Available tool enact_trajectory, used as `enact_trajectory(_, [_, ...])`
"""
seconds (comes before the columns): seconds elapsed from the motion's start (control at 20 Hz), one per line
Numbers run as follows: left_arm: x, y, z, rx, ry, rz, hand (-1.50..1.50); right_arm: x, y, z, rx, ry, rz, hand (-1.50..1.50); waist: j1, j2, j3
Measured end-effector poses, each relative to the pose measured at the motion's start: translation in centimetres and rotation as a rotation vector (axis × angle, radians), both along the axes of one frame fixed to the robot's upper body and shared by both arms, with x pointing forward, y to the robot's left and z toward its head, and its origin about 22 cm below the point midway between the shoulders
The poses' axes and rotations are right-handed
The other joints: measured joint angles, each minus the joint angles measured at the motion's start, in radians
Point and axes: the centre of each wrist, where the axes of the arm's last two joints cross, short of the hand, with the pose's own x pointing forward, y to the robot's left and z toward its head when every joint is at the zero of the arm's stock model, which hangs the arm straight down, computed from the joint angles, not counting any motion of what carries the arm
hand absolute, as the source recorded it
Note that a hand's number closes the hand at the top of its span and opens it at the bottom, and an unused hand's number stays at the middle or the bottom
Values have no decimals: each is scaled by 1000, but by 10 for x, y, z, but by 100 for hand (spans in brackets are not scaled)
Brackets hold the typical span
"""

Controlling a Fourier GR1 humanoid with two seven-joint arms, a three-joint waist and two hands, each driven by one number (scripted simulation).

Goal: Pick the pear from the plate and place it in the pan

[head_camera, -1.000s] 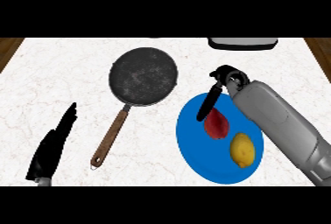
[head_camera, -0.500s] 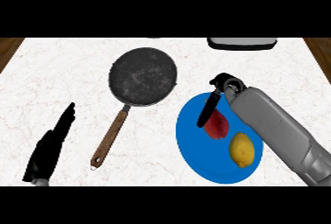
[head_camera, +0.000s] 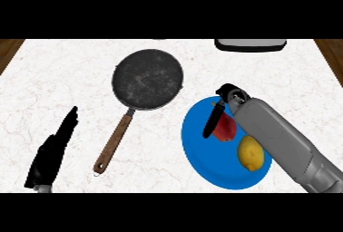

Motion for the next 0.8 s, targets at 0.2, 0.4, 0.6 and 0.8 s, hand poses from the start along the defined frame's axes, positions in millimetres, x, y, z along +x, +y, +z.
enact_trajectory(0.2, [-2,0,7,7,0,-1,0,0,-3,-8,3,-19,-16,150,2,-1,0])
enact_trajectory(0.4, [-5,2,4,5,2,-8,0,-2,-1,-11,20,-46,-37,150,1,-3,-2])
enact_trajectory(0.6, [1,-1,7,-1,4,-3,0,-7,0,-16,64,-53,-62,150,-2,-3,-2])
enact_trajectory(0.8, [0,-1,2,4,2,4,0,-14,2,-19,66,-80,-64,150,-4,-3,-2])
